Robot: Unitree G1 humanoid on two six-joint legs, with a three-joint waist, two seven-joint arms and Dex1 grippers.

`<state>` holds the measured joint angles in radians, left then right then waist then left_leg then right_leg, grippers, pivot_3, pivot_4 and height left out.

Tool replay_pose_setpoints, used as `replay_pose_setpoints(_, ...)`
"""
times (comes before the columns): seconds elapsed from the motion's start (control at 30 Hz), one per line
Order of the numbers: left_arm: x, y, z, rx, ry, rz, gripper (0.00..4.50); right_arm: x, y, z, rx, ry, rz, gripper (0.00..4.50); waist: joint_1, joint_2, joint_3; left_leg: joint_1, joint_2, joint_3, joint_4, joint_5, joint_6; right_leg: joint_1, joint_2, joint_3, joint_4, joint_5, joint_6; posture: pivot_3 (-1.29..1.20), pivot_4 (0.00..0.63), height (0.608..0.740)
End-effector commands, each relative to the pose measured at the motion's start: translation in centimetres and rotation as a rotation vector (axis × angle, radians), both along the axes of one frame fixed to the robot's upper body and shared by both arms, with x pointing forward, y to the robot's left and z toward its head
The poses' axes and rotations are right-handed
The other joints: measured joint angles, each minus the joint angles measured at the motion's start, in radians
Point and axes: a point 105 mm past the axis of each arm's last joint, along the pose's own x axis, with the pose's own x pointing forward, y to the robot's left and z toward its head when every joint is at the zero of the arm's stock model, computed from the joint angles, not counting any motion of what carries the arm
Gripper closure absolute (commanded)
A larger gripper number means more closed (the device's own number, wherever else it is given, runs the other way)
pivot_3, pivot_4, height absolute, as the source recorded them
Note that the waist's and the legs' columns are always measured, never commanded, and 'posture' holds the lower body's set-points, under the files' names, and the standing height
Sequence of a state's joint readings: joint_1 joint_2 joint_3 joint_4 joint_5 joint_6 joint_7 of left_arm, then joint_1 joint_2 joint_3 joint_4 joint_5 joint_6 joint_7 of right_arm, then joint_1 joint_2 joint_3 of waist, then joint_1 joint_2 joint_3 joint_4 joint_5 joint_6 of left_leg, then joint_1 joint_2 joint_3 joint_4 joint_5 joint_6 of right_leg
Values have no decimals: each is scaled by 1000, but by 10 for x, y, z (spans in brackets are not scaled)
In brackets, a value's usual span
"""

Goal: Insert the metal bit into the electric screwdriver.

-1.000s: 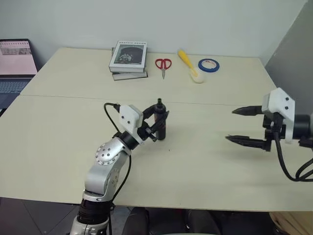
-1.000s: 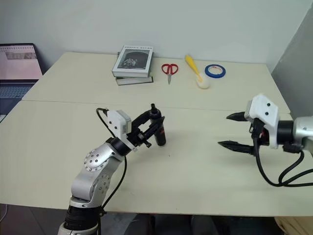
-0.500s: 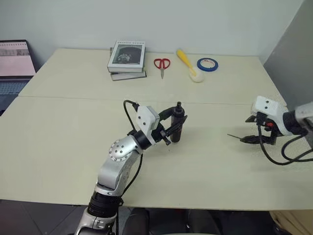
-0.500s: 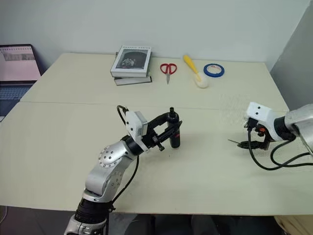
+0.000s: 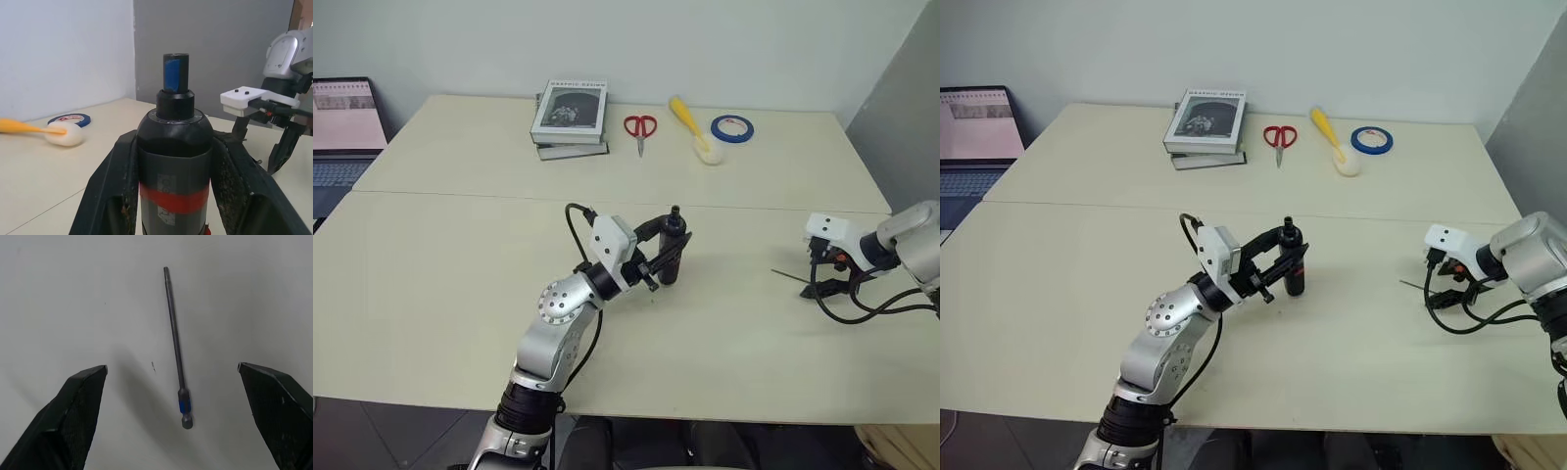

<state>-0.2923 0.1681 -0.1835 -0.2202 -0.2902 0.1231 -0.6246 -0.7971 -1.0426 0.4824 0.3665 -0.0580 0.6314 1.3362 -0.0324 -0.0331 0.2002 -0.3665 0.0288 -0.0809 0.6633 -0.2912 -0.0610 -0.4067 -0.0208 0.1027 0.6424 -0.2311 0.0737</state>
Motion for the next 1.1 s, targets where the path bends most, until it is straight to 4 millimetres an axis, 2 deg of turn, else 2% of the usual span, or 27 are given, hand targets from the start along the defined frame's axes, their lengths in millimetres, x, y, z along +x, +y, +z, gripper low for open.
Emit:
replay_pose_setpoints(0.03, -8, -3, 18, -32, -78, -17, 2840, 7, -4, 8, -15, -28, 7, 0, 0, 0, 0, 0, 0, 0, 0, 0, 0, 0, 0, 0, 0, 0, 0, 0, 150, 740)
replay_pose_setpoints(0.43, -6, -1, 21, -26, -87, -3, 2840, 15, -8, -3, -59, 5, 21, 0, -1, 0, 0, 0, 0, 0, 0, 0, 0, 0, 0, 0, 0, 1, -2, 0, 150, 740)
replay_pose_setpoints(0.57, -6, -2, 21, -24, -89, -3, 2840, 14, -10, -7, -67, 35, 26, 577, -1, 0, 0, 0, 0, 0, 0, 0, 0, 0, 0, 0, 0, 1, -2, 0, 150, 740)
replay_pose_setpoints(0.87, -5, -1, 21, -19, -93, 1, 2840, 18, -6, -12, -67, 48, 30, 2803, -1, 0, 0, 1, 0, 0, 0, 0, 0, 1, 0, 0, 1, 2, -2, 0, 150, 740)
replay_pose_setpoints(1.1, -6, -1, 20, -19, -94, 2, 2840, 16, -3, -12, -59, 61, 47, 4274, -2, 0, 0, 1, 0, 0, 1, 0, 0, 1, 0, 0, 1, 2, -2, 0, 150, 740)
